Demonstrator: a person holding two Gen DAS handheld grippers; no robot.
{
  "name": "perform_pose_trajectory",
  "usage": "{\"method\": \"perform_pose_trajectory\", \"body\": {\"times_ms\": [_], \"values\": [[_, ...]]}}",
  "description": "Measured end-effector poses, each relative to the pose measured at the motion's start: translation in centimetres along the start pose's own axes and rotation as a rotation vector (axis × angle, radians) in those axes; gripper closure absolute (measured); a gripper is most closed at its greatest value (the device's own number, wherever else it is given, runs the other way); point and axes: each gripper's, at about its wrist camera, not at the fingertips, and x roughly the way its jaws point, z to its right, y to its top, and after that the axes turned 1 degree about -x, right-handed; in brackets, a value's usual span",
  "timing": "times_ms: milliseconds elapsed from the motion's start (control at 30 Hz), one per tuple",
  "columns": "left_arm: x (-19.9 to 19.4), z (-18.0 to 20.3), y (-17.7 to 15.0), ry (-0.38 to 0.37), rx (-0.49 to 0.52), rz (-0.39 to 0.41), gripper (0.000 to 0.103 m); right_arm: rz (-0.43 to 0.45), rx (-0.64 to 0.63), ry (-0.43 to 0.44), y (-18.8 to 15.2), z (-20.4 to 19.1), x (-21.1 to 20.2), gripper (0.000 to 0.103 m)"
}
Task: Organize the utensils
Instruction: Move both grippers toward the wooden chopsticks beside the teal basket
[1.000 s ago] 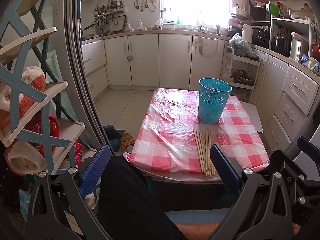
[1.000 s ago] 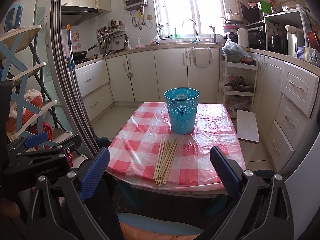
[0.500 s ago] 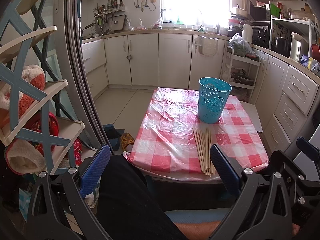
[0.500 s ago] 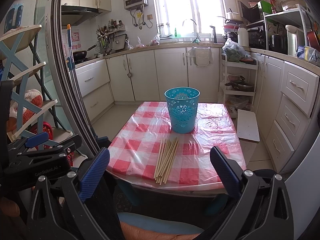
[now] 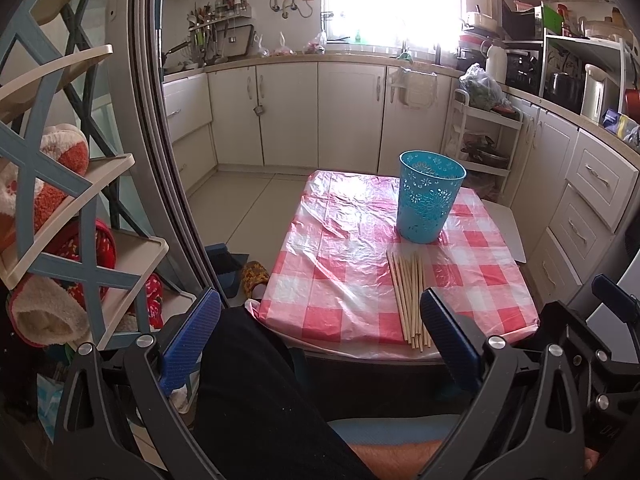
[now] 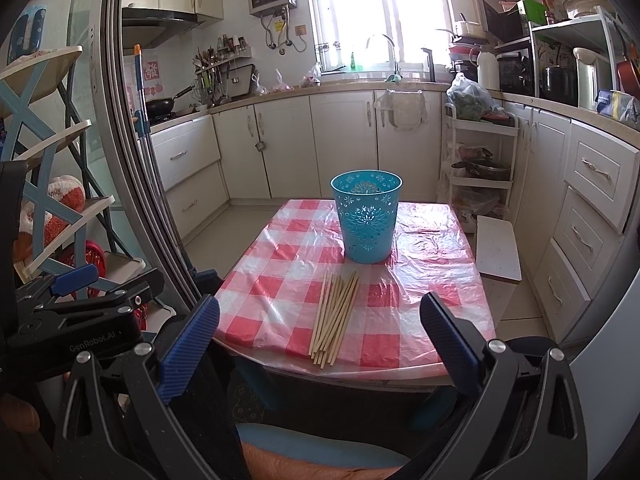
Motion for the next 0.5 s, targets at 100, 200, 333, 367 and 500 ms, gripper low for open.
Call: {"method": "perform_pose_trajectory", "body": {"times_ms": [100, 200, 333, 367, 500], "values": [[0.4, 0.1, 0.0, -0.001, -0.001, -0.012, 0.007, -0.009, 0.002, 0.001, 0.0, 0.0, 0.3, 0.007], [0.9, 0.1, 0.2, -0.003, -0.001, -0.029, 0.007, -0.024, 0.006, 0.001, 0.1, 0.1, 0.8, 0.007], [1.9, 0.0, 0.5, -0.008, -0.001, -0.06, 0.007, -0.05, 0.013, 0.0, 0.0, 0.4, 1.7, 0.007], [2.3, 0.0, 0.6, -0.009, -0.001, -0.069, 0.007, -0.057, 0.014, -0.001, 0.1, 0.5, 2.0, 0.007], [4.2, 0.0, 0.7, -0.016, -0.004, -0.105, 0.007, -0.093, 0.029, -0.012, 0.1, 1.3, 3.7, 0.007]]}}
